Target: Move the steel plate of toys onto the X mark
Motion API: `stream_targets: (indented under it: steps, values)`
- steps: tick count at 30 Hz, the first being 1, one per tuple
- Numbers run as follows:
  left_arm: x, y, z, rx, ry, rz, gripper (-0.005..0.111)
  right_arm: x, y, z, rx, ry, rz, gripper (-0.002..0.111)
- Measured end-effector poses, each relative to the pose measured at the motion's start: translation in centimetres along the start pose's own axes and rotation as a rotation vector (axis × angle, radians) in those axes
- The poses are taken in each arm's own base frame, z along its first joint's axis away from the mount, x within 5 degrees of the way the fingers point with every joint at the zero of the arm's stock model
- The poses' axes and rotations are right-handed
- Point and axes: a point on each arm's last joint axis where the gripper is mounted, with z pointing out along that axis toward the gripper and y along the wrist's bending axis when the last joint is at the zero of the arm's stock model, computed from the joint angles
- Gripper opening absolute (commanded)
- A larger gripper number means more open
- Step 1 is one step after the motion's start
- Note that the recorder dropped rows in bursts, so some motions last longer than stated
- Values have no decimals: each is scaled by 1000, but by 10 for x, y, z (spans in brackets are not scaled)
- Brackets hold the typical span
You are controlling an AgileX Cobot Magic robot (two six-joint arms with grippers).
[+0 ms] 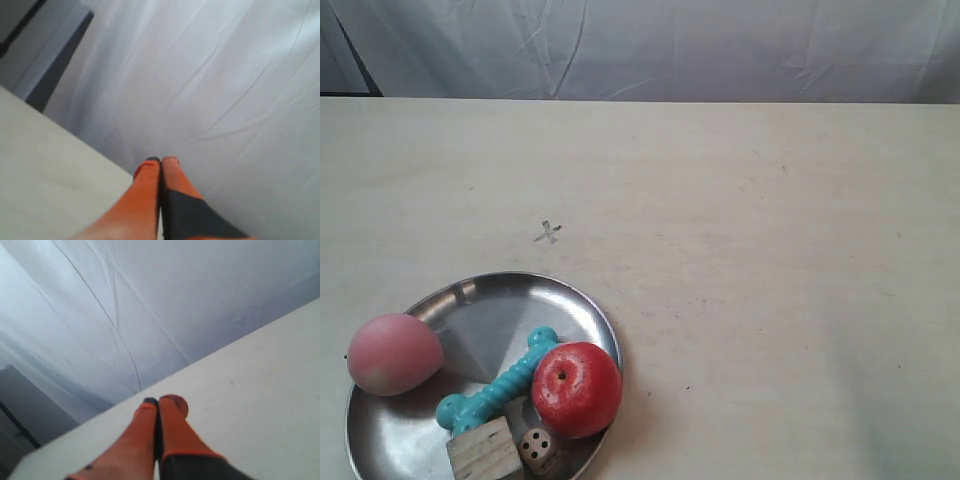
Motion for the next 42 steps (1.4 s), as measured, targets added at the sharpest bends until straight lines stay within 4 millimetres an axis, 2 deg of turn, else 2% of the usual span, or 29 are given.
stream_targets:
  steps: [4,6,9,13,17,20,22,25,27,29,30,33,38,42]
  values:
    - [9,1,-1,-14,104,-69,0,-4,2,0,-23,-44,177,-1]
    - [11,1,-1,-16,128,-76,0,-5,2,0,-27,-56,208,-1]
    - [-1,-8,0,9,92,-24,0,-13,9,1,-29,-39,197,-1]
    - [-23,-20,11,13,-5,143,0,-41,28,18,16,18,46,-1]
    - [-44,-31,38,-18,-76,313,0,-70,47,65,96,156,-152,-1]
    - [-59,-39,68,-78,-72,390,0,-97,66,117,137,292,-282,-1]
    - [-67,-44,95,-122,-20,469,0,-108,73,159,177,421,-348,-1]
    - [-66,-46,136,-137,136,611,0,-110,73,215,243,631,-379,-1]
    - [-55,-41,157,-146,266,667,0,-105,70,239,276,761,-374,-1]
    - [-41,-32,166,-168,385,655,0,-93,66,259,283,888,-356,-1]
    - [-33,-27,168,-183,452,639,0,-87,63,265,275,936,-342,-1]
    - [-12,-16,166,-220,662,589,0,-50,54,277,217,1124,-277,-1]
    - [17,-4,148,-297,1044,443,0,18,54,270,61,1354,-206,-1]
    - [31,-1,127,-337,1332,371,0,56,65,256,-42,1462,-155,-1]
